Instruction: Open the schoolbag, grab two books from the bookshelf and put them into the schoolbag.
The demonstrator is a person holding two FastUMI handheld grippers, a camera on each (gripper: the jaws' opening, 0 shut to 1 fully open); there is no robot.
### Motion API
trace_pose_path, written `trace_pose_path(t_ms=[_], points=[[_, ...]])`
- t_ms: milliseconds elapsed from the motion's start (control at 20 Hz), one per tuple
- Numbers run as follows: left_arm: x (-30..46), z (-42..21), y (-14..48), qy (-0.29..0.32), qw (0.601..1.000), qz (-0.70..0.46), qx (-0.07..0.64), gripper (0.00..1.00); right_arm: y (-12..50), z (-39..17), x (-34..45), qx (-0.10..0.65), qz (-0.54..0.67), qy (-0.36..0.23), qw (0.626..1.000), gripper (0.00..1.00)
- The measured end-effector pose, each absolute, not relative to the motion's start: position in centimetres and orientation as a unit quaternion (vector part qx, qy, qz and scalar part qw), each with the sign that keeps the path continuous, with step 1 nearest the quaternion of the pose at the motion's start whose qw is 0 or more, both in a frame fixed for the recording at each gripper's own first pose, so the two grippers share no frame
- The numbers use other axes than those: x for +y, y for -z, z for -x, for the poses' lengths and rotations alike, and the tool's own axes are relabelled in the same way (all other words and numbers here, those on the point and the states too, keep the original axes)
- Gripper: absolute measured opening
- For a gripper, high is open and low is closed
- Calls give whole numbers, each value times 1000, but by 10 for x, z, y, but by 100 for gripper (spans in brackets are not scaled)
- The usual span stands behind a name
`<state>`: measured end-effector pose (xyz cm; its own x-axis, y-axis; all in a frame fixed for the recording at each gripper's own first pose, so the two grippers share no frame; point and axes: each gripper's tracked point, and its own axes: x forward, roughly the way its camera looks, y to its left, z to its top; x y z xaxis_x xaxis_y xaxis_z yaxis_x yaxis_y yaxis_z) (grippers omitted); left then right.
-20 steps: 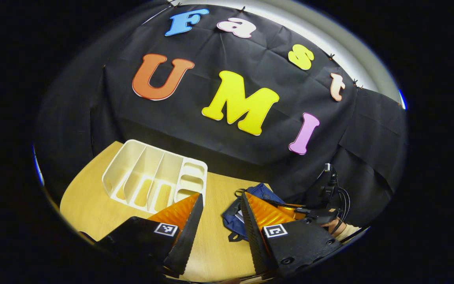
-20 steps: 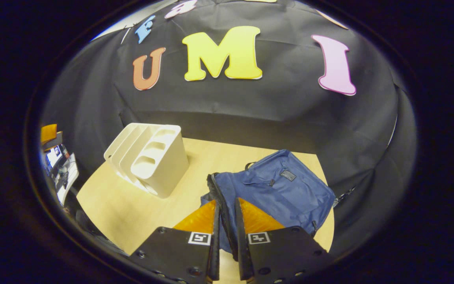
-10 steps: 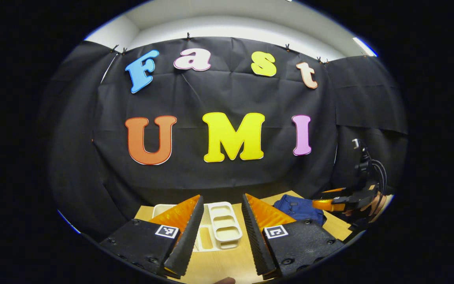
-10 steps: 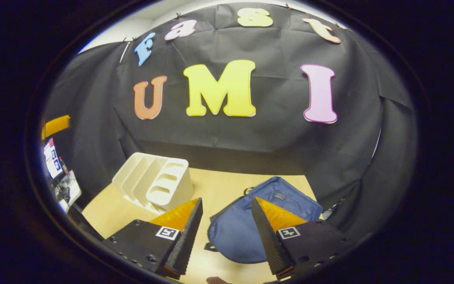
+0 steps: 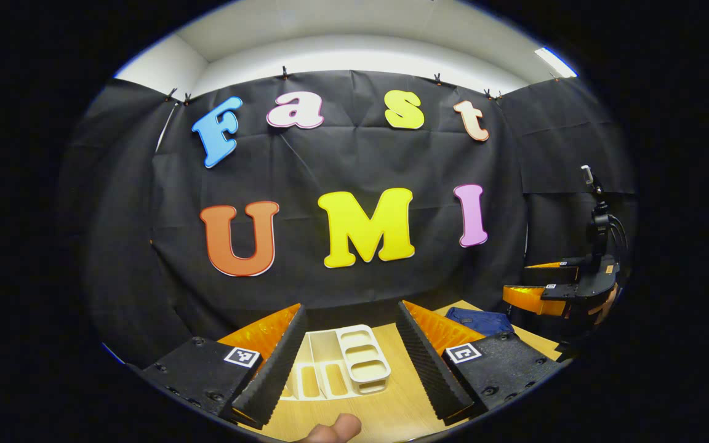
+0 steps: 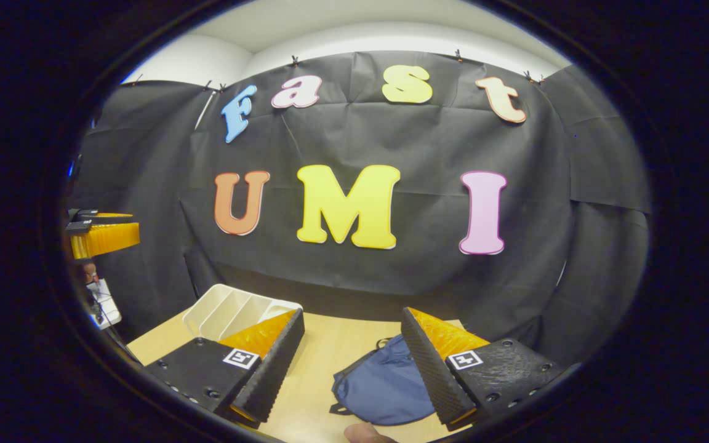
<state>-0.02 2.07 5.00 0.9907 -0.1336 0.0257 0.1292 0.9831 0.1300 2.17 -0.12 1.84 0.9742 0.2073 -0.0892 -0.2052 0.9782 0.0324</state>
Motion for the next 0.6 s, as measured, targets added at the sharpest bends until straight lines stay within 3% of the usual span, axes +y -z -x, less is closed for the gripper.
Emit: trace_pose_path(t_ms=[300,600], points=[[62,14,-88,-40,997,-60,-15,96,-53,-9,-2,14,-29,-150,988,97],[59,41,-116,-65,997,-13,-34,96,-65,6,-27,21,-61,-163,985,96]])
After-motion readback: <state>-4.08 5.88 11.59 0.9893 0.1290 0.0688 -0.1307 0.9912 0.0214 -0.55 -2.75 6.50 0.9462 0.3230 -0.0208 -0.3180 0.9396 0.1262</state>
